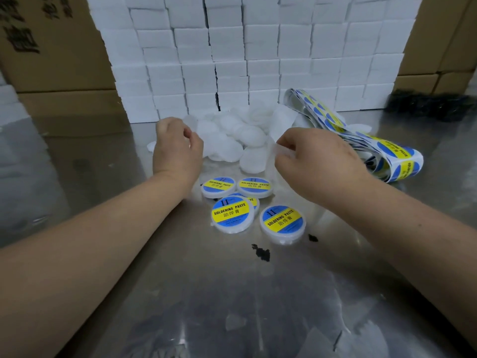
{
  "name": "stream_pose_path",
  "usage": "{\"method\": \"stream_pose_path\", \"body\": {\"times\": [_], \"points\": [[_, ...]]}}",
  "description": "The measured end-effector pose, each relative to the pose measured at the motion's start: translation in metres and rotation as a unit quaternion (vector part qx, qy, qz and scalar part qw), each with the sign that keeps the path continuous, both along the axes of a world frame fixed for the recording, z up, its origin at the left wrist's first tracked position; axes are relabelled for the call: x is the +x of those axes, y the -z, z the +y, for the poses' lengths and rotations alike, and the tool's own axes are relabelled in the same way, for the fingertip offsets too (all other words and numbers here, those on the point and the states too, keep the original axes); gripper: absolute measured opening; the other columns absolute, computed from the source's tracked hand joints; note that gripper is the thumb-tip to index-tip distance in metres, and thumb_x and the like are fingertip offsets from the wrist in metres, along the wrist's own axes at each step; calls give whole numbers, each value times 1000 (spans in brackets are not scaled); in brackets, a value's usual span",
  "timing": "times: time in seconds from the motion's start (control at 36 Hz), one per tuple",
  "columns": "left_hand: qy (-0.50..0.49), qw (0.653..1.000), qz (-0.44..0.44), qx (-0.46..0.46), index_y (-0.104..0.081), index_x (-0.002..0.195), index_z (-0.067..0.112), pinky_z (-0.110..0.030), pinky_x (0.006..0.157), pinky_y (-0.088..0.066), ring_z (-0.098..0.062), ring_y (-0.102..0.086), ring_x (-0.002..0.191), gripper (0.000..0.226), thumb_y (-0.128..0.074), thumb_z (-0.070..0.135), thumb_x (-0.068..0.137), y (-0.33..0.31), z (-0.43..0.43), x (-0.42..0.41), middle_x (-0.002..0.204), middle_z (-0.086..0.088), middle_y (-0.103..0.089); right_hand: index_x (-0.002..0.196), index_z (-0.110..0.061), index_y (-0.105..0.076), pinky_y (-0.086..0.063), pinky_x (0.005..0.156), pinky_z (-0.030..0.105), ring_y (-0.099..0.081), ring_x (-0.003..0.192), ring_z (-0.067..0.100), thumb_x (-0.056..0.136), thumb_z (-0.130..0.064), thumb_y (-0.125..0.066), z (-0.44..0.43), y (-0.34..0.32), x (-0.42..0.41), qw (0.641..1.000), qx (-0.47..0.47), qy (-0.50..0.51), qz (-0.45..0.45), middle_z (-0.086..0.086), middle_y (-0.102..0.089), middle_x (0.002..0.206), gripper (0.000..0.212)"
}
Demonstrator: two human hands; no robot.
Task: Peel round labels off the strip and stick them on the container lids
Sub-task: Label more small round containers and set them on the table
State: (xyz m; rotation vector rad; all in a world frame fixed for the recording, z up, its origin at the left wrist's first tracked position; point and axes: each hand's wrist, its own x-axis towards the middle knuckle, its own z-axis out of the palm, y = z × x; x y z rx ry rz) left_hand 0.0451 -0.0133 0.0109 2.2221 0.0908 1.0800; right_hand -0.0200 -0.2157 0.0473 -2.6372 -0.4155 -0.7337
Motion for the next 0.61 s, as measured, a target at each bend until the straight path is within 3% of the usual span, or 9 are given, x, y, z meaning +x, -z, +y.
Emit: {"method": "stream_pose_path", "body": {"times": [0.11,0.14,0.22,0.28,0.31,0.42,0.5,0.56,0.61], "points": [[32,997,-43,-62,-49,71,15,-15,78,-30,-10,-43,106,11,-51,10,81,-13,-21,-14,118,0,-43,79,-27,-55,-34,63,26,-53,78,18,81,-21,-48,0,1,2,995,70,-36,56,-10,-54,71,10],[56,995,-43,-77,-47,66,17,-16,80,-32,-8,-44,104,17,-51,10,81,-18,-29,-19,113,4,-42,76,-26,-55,-36,62,26,-54,76,18,79,-19,-49,0,0,3,992,94,-43,67,-10,-57,71,10],[138,979,-14,-147,-42,62,24,-18,67,-34,4,-46,70,20,-49,17,80,-26,-50,-36,93,12,-46,73,-20,-58,-38,55,24,-53,61,14,77,-17,-50,-2,-2,5,982,159,-56,80,-7,-61,68,10],[175,966,7,-189,-43,69,26,-23,61,-33,-4,-45,63,4,-44,29,72,-24,-60,-47,86,9,-47,72,-19,-58,-36,50,22,-50,55,8,77,-16,-51,-4,-4,5,980,172,-59,85,-8,-59,65,9],[183,963,15,-196,-43,74,27,-27,60,-33,-8,-44,64,8,-39,31,68,-21,-63,-51,83,7,-47,71,-19,-58,-35,49,21,-49,54,6,77,-15,-52,-4,-5,6,979,172,-58,92,-9,-58,64,9],[206,966,65,-145,-50,96,28,-28,64,-41,3,-48,63,32,-29,33,71,-13,-62,-58,77,12,-55,69,-24,-52,-35,48,21,-50,58,6,76,-11,-55,-4,-6,8,980,140,-41,132,-9,-54,66,15],[202,975,70,-58,-63,93,21,-38,79,-47,-13,-54,86,40,-29,36,78,-13,-60,-61,79,10,-59,72,-26,-52,-36,48,21,-51,61,4,75,-11,-55,-5,-7,7,979,117,-49,158,-10,-56,70,16],[183,980,69,31,-67,101,20,-33,88,-41,-23,-51,99,45,-33,41,80,-14,-61,-62,90,3,-60,83,-28,-58,-38,50,20,-53,65,3,75,-11,-55,-5,-7,6,976,115,-60,178,-10,-60,76,18],[168,978,76,93,-63,117,25,-24,88,-32,-22,-46,106,42,-43,43,84,-14,-64,-64,101,2,-56,104,-29,-62,-39,54,19,-56,71,8,75,-14,-56,-5,-7,7,971,124,-64,195,-7,-63,86,33]]}}
